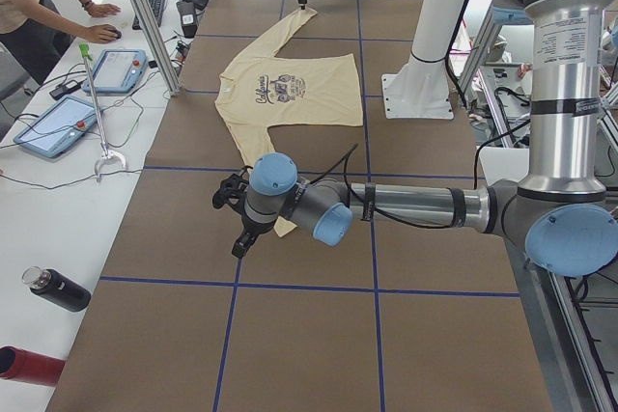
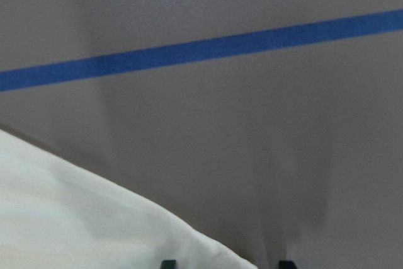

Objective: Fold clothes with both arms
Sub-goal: 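Lower the right gripper to the cuff of the sleeve nearest it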

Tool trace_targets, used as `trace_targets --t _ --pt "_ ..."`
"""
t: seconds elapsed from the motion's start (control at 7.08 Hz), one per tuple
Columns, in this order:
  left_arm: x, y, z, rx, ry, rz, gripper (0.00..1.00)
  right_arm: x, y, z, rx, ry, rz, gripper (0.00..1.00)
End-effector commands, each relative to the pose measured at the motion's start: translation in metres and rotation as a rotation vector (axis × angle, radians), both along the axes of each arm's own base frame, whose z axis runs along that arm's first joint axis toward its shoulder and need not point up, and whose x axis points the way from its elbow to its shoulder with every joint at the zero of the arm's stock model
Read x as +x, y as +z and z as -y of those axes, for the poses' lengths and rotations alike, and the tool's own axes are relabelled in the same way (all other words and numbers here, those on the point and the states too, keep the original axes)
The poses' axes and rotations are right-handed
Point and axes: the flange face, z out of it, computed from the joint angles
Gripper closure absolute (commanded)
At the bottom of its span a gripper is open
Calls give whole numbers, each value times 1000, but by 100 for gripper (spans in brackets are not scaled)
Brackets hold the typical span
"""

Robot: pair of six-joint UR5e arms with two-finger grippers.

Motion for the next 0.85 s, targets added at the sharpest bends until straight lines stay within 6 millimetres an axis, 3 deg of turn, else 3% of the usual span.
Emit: trace_targets --t 0.0,0.14,0.28,0.42,0.71 --pt "0 0 0 0 0 0 0 -1 5 0 -10 -1 -3 38" --pt "0 0 0 1 0 -1 0 0 7 0 -12 0 -4 44" --pt "0 0 0 0 1 -2 0 -1 6 0 -13 0 -2 76" --pt "0 0 0 1 0 -1 0 0 2 0 -7 -1 6 100" --pt "0 4 -5 -8 1 -1 0 -1 -2 1 -3 -2 16 100"
